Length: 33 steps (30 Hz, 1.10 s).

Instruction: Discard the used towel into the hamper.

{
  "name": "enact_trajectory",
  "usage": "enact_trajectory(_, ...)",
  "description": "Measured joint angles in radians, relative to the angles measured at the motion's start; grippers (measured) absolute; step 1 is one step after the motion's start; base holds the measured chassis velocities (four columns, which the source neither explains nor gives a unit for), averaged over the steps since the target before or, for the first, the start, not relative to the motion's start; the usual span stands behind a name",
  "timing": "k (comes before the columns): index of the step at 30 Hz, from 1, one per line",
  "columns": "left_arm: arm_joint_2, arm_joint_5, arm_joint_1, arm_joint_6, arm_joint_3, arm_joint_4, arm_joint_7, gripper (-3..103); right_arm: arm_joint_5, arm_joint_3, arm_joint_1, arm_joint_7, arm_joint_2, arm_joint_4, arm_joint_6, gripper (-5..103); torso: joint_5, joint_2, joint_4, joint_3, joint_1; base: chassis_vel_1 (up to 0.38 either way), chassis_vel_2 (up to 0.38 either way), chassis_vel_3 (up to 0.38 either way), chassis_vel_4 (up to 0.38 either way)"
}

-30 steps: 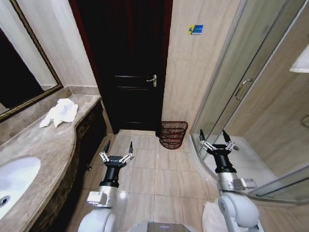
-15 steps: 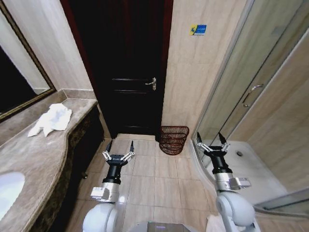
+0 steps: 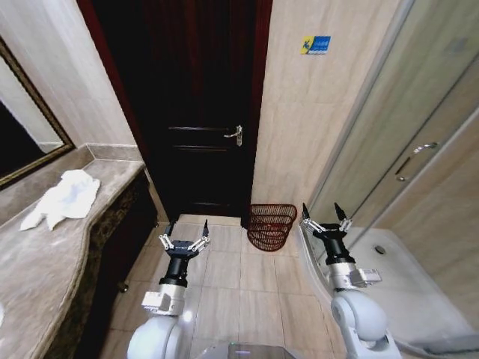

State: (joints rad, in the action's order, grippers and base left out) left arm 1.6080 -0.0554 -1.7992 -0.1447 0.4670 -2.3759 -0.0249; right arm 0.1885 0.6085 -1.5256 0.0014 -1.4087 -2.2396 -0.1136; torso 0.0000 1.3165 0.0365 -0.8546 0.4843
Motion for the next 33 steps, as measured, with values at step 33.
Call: enact_trajectory(33,0.000,0.004,-0.020,-0.005,0.009,-0.024,0.058,100,-0.020,0.010,-0.048,0.027,-0.051,-0.052,-0.027,100,-0.0001,0.000,-0.0002,0.000,-0.001,0.064,0.067,0.065,0.063)
